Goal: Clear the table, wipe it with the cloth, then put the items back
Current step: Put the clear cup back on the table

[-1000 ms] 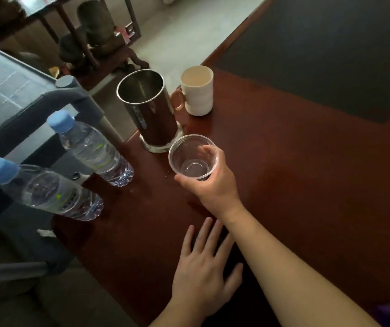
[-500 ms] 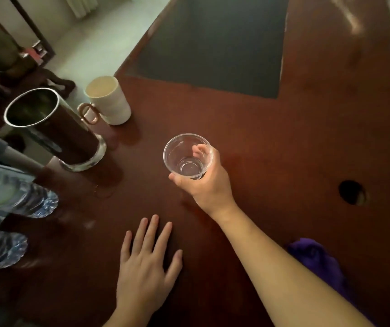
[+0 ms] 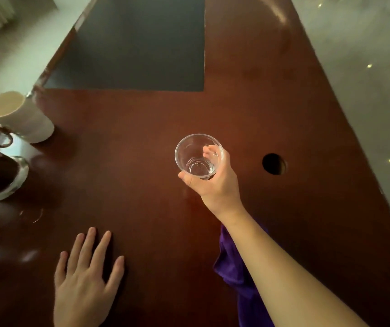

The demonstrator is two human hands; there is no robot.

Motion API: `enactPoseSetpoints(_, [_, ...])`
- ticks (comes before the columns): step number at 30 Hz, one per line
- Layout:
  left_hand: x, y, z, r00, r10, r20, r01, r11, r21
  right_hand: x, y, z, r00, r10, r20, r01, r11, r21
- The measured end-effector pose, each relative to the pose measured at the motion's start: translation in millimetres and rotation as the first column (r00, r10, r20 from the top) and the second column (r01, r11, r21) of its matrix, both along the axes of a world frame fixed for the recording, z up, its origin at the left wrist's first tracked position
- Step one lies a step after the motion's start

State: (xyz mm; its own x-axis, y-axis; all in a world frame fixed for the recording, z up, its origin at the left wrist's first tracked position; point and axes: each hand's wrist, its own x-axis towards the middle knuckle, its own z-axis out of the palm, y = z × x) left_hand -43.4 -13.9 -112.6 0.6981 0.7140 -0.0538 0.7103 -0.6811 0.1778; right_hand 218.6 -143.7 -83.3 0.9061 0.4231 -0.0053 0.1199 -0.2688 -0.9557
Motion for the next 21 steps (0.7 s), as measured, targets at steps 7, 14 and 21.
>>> enactPoseSetpoints(7, [2, 0, -3, 0.999, 0.028, 0.016, -0.028, 1.000, 0.005, 14, -47, -6, 0.993, -0.119, -0.001, 0.119, 0.992, -0.050])
enactPoseSetpoints(14, [7, -5, 1, 0.998, 0.038, 0.045, -0.039, 0.999, 0.017, 18, -65, -15, 0.983, -0.182, -0.018, 0.180, 0.980, -0.080])
enactPoseSetpoints(21, [7, -2, 2, 0.999, 0.042, -0.024, -0.042, 0.999, 0.005, 20, -69, -21, 0.980, -0.186, -0.064, 0.180, 0.980, -0.089])
